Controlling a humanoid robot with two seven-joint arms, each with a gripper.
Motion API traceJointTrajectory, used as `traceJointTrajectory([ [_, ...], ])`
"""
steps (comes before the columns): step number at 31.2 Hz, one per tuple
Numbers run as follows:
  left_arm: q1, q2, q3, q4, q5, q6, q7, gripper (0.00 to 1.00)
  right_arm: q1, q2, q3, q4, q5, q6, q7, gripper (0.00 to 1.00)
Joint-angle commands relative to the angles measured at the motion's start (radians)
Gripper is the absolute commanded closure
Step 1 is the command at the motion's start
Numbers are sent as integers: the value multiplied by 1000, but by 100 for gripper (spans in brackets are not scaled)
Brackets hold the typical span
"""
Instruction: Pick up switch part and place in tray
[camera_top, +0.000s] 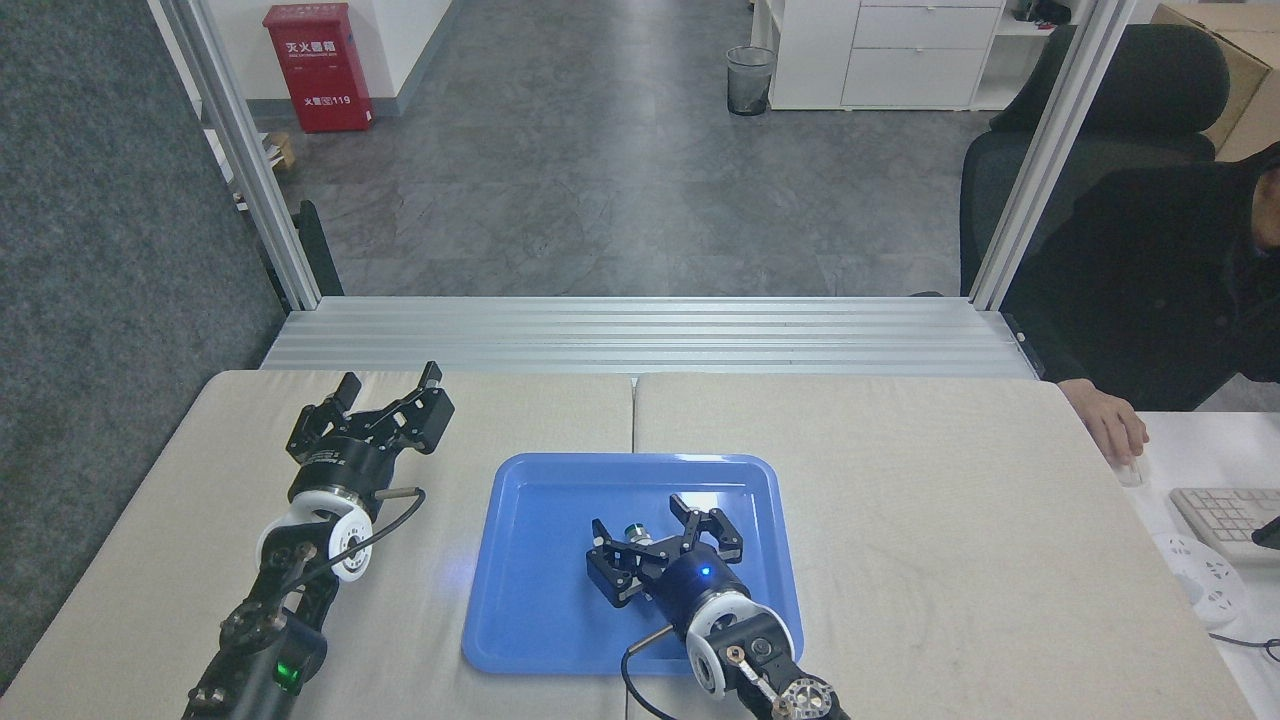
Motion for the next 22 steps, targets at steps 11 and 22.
traceJointTrajectory([
  [11,0,0,0,0,0,0,1,0,-147,-198,-400,18,-38,-158,-59,2],
  [22,0,0,-1,0,0,0,1,0,-144,-348,-403,49,-39,-124,-119,2],
])
